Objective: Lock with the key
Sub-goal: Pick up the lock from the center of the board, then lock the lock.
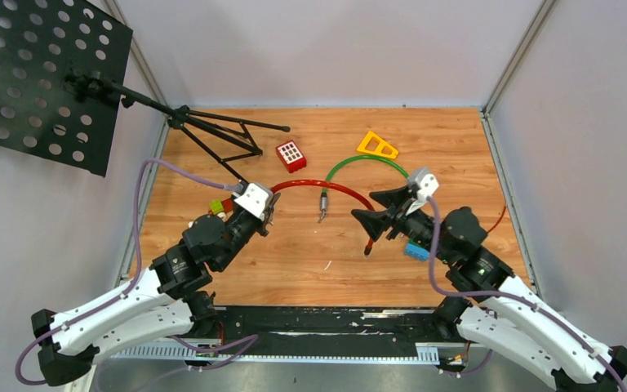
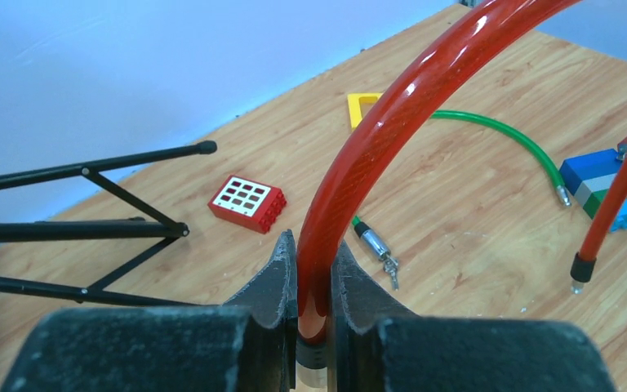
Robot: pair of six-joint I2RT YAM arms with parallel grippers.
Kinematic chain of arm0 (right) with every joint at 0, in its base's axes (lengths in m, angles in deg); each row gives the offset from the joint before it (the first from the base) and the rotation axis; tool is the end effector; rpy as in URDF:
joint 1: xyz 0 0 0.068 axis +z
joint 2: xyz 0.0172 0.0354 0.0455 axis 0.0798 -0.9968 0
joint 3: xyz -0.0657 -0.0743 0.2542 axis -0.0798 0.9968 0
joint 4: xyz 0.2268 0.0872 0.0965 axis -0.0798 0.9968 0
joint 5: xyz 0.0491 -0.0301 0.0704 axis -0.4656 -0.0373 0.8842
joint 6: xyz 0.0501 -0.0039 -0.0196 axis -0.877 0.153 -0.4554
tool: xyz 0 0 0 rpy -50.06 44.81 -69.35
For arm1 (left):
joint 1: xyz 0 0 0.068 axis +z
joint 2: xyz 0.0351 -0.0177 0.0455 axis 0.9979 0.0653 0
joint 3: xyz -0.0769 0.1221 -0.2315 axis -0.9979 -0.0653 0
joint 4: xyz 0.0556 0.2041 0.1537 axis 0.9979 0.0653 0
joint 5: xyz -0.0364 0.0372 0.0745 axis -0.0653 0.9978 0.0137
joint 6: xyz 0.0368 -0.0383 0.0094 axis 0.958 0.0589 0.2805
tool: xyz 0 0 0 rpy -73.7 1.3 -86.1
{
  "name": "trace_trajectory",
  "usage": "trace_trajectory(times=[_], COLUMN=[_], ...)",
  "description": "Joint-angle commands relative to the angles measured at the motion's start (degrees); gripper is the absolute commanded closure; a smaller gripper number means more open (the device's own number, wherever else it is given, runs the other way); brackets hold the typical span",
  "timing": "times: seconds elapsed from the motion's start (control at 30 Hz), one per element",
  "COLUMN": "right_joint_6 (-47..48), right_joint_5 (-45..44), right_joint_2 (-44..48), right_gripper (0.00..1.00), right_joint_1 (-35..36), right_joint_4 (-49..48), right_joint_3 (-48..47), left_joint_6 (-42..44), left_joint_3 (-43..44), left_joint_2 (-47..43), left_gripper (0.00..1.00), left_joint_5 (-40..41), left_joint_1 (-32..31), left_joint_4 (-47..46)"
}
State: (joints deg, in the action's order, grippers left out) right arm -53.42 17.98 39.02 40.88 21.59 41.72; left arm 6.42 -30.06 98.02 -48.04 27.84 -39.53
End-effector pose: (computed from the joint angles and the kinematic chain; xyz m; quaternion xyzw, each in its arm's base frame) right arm 0.1037 0.1099 0.3582 -0.2446 0.6397 0.3606 0.6332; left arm 0.0964 -0.1272 0.3353 0.2372 0.6622 -0.1604 0.6925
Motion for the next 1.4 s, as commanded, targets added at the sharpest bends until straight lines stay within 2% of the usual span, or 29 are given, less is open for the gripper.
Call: trace_trajectory(times=[0.0,0.17,0.37,0.47,0.57,0.67,0.73,0.8,0.9,1.07,1.27,1.37], right_joint_6=[8.80,8.82,8.72,8.03,7.70,7.44,7.14,5.65,2.04,-0.75,-6.45,-10.56], right_joint_5=[0.19,-4.30,-10.75,-11.81,-13.05,-13.93,-14.57,-15.58,-15.10,-7.94,-6.06,-6.01], right_joint_2=[-0.33,-0.04,0.48,1.53,1.93,1.29,0.60,0.24,0.46,0.22,3.03,3.29], right_gripper=[0.37,0.38,0.48,0.57,0.75,0.79,0.85,0.98,1.00,1.00,1.00,1.00], right_joint_1=[-0.11,-0.11,-0.15,-0.14,-0.11,-0.14,-0.10,-0.11,-0.15,0.84,4.03,5.28], right_joint_4=[-5.61,-9.74,-12.75,-15.88,-17.96,-18.61,-18.71,-16.82,-8.95,3.24,-2.94,-8.42], right_joint_3=[6.96,12.31,16.87,19.59,21.29,21.73,21.54,19.71,12.96,-0.80,-2.80,-1.81], left_joint_6=[-0.40,-0.70,-1.06,-1.24,-1.61,-2.10,-2.42,-2.71,-4.39,-11.25,-14.00,-10.91], left_joint_3=[6.53,8.76,9.36,9.42,9.37,9.24,9.09,8.66,6.38,-5.47,-16.10,-20.07], left_joint_2=[1.30,2.08,1.54,1.41,0.92,0.09,-0.41,-1.17,-3.33,-10.92,-15.25,-15.78], left_gripper=[1.00,1.00,1.00,1.00,1.00,1.00,1.00,1.00,1.00,1.00,1.00,1.00], left_joint_5=[-0.80,-1.19,-0.89,-1.17,-1.67,-2.12,-3.06,-4.50,-7.15,-17.87,-25.18,-34.03], left_joint_1=[-0.02,-0.03,-0.01,-0.03,-0.02,0.00,0.00,-0.02,0.02,0.03,0.05,0.03], left_joint_4=[-1.45,-0.21,-0.21,-0.21,-0.21,-0.21,-0.21,-0.21,-0.91,-14.66,-28.68,-37.91])
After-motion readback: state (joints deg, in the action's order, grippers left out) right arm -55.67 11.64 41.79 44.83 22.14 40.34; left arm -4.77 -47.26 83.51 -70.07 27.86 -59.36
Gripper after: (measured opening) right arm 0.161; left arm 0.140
